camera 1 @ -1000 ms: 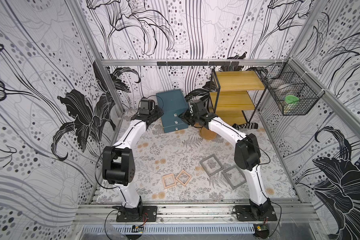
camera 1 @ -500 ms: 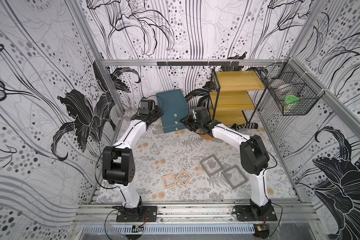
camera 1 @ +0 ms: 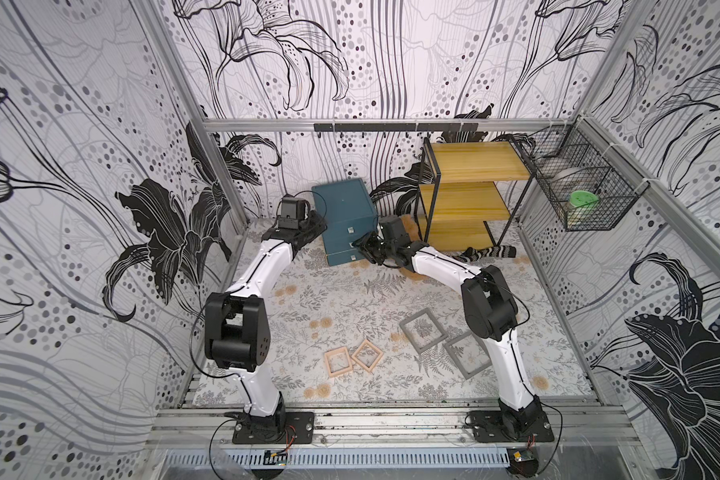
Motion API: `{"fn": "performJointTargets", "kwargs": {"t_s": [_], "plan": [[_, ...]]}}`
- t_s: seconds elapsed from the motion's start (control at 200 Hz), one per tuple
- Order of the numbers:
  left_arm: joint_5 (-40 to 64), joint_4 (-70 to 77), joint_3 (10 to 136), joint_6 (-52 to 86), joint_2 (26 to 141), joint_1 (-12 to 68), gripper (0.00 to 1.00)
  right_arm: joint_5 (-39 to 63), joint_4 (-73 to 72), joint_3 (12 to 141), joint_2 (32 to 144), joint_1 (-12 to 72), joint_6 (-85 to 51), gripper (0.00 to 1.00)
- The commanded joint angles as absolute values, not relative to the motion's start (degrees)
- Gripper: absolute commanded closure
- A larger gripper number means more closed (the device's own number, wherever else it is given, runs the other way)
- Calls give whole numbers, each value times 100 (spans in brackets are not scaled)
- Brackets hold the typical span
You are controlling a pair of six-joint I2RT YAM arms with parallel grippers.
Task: Place the brooch boxes into the drawer by color
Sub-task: Open the drawer in the storage box.
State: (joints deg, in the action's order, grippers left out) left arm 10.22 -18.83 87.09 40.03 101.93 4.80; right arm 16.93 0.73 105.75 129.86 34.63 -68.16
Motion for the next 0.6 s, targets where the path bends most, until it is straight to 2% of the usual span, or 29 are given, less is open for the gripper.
{"fn": "performJointTargets", "kwargs": {"t_s": [0.0,0.596], "plan": [[1090,-2239,8734,3942,10200,447,62,1753,-74,10744,13173,3494,-6976,60],[1130,-2232,8802,3932,10288,449,62,1732,-155,11176,13561,3502,-7310,69]]}}
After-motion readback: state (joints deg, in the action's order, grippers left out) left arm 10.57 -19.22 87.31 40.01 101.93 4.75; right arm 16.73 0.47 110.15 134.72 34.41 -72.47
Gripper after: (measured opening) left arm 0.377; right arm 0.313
